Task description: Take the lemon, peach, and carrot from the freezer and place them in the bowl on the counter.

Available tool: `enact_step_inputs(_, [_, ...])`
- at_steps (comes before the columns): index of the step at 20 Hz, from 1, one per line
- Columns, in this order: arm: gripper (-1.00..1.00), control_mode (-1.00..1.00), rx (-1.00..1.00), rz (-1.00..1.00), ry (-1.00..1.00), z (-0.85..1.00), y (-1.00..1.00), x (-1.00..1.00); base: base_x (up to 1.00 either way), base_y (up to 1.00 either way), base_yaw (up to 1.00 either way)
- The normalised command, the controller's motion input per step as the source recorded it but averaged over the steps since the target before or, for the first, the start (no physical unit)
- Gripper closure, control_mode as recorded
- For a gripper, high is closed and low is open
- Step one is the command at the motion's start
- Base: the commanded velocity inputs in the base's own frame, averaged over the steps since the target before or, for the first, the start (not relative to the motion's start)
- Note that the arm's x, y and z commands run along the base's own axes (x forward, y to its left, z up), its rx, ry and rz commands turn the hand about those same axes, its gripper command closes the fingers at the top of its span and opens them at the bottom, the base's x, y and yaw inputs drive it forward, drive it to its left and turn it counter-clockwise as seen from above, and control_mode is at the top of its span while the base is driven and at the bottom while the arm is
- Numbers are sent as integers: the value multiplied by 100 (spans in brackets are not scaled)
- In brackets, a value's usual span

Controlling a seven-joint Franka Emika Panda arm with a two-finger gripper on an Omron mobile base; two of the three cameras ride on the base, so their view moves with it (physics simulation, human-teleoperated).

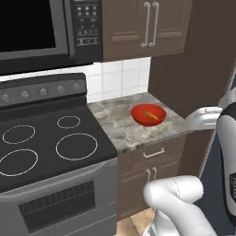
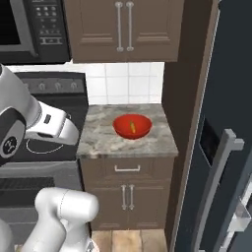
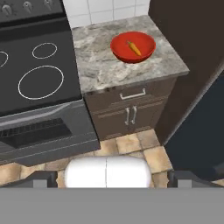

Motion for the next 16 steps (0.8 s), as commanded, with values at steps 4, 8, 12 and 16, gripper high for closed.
enact_step_inputs(4, [-100,100,0,0,0,0,0,0,-100,36,-78])
enact_step_inputs(8, [-100,100,0,0,0,0,0,0,-86,22,-83])
enact_step_inputs(12, [-100,100,0,0,0,0,0,0,-46,-1,-79])
enact_step_inputs(16, [-100,100,0,0,0,0,0,0,-13,-7,-81])
